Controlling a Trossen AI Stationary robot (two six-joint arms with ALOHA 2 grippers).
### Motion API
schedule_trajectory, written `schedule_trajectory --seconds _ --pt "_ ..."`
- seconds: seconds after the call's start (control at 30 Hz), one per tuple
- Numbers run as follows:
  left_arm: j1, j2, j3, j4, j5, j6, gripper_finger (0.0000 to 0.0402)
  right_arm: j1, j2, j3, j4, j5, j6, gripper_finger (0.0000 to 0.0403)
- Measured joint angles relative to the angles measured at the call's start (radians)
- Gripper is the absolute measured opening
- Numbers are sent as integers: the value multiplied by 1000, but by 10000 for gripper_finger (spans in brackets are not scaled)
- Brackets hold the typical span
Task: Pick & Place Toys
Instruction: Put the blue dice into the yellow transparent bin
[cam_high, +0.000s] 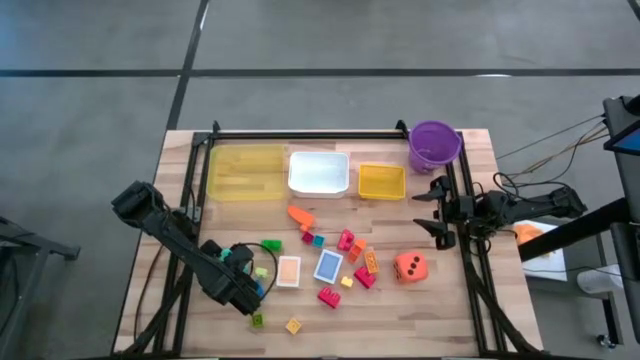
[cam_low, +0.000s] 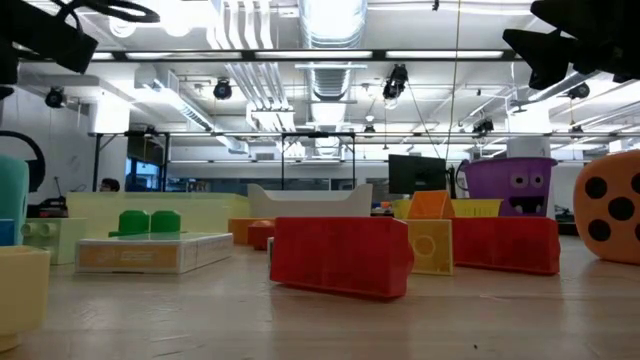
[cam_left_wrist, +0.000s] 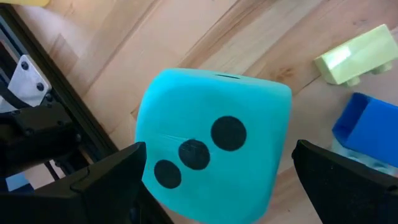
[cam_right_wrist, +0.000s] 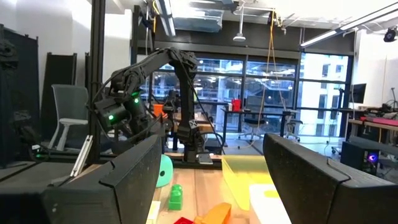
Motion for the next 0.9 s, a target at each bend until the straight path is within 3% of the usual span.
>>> schedule_trajectory --seconds 0.53,0.9 --pt "0 -5 -88 62 -27 28 400 0 0 0 0 0 -4 280" --pt "0 -6 -112 76 -23 -37 400 0 0 0 -1 0 -4 280"
